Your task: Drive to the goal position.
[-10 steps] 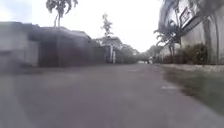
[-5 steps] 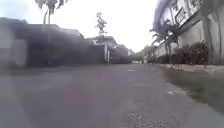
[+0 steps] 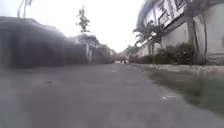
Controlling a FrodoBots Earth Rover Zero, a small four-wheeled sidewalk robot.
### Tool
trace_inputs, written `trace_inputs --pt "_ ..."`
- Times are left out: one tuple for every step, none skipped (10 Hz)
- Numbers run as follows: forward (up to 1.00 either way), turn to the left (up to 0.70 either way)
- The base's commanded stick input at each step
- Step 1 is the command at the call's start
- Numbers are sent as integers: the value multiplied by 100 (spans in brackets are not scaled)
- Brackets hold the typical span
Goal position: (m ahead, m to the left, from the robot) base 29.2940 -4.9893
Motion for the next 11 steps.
trace_inputs --pt "100 0" --pt "100 0" --pt "100 0" --pt "100 0" --pt "100 0" --pt "100 0" --pt "100 0" --pt "100 0" --pt "100 0" --pt "100 0" --pt "100 0"
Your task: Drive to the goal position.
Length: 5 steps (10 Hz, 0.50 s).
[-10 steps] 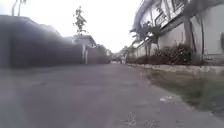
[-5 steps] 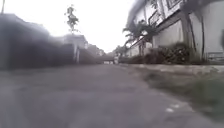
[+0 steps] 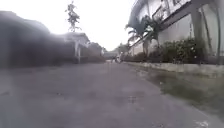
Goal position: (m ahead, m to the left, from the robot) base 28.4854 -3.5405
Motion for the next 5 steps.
trace_inputs --pt "100 0" --pt "100 0" --pt "100 0" --pt "100 0" --pt "100 0"
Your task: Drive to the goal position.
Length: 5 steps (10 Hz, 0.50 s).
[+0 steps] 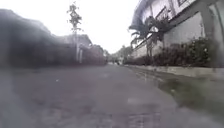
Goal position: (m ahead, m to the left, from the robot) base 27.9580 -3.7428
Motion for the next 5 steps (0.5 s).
trace_inputs --pt "100 0" --pt "100 0" --pt "100 0" --pt "100 0" --pt "100 -7"
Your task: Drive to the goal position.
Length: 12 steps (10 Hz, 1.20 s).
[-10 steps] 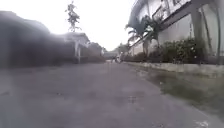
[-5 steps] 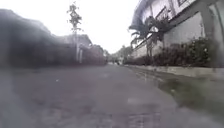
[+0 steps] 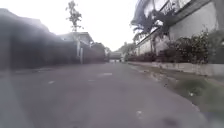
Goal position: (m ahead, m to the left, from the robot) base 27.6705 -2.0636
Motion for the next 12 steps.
trace_inputs --pt "100 -14" --pt "100 -36" --pt "100 -40" --pt "100 -40" --pt "100 -40" --pt "100 -30" --pt "100 -6" --pt "100 0" --pt "100 0" --pt "100 0" --pt "100 0" --pt "100 0"
